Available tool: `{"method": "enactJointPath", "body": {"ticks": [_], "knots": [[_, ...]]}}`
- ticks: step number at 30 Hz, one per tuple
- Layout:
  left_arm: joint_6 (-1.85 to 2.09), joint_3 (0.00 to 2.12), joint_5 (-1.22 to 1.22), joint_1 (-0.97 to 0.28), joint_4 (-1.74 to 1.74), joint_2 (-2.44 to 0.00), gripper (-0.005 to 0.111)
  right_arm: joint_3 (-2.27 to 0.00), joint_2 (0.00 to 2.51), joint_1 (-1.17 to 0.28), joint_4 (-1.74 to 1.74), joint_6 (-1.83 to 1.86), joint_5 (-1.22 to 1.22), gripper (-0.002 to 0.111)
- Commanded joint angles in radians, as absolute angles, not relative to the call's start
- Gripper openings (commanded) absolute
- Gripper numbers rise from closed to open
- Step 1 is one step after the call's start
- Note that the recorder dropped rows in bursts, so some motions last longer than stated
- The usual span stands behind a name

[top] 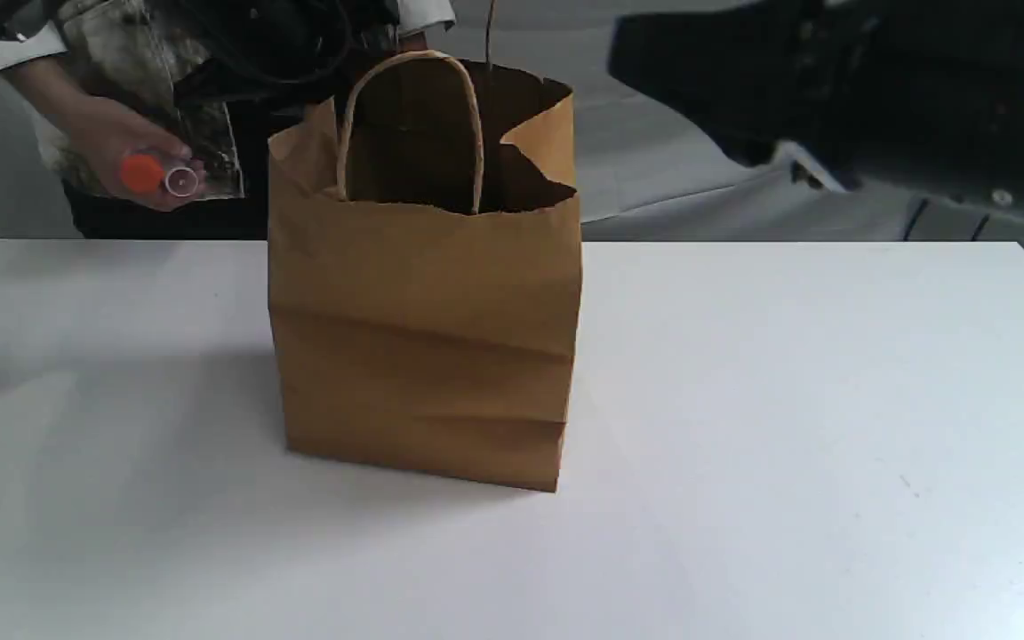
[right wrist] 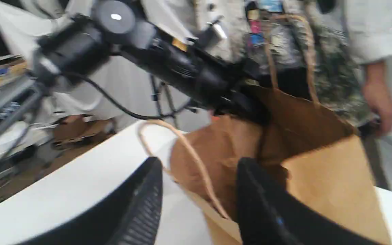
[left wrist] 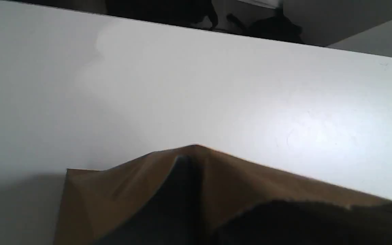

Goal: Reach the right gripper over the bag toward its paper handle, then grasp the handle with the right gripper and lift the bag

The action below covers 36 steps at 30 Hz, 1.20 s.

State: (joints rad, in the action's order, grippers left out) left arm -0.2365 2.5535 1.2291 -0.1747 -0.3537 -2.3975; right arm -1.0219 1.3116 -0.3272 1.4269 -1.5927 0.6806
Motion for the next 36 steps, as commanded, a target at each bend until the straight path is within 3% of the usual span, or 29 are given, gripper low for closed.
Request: {"method": "enactJointPath", "body": {"ticks": [1, 14, 17, 23, 29, 36], "knots": [[-0.231, 2.558, 1.221, -0.179, -0.367, -2.390, 0.000, -1.175, 1.447, -0.299, 1.691, -1.741, 0.873, 0.063], [-0.235, 2.558, 1.221, -0.179, -0.387, -2.390, 0.000, -1.423, 1.720, -0.305, 1.744, -1.764, 0.861, 0.060], [-0.252, 2.558, 1.221, -0.179, -0.387, -2.390, 0.000, -1.426, 1.766, -0.305, 1.744, -1.783, 0.869, 0.047], [-0.256, 2.558, 1.221, -0.179, -0.387, -2.390, 0.000, -1.427, 1.784, -0.305, 1.744, -1.750, 0.970, 0.000], [-0.296, 2.558, 1.221, -0.179, -0.310, -2.390, 0.000, -1.427, 1.766, -0.301, 1.744, -1.741, 1.195, 0.000], [-0.340, 2.558, 1.221, -0.186, -0.281, -2.384, 0.000, -1.486, 1.696, -0.300, 1.744, -1.832, 1.221, 0.000]]}}
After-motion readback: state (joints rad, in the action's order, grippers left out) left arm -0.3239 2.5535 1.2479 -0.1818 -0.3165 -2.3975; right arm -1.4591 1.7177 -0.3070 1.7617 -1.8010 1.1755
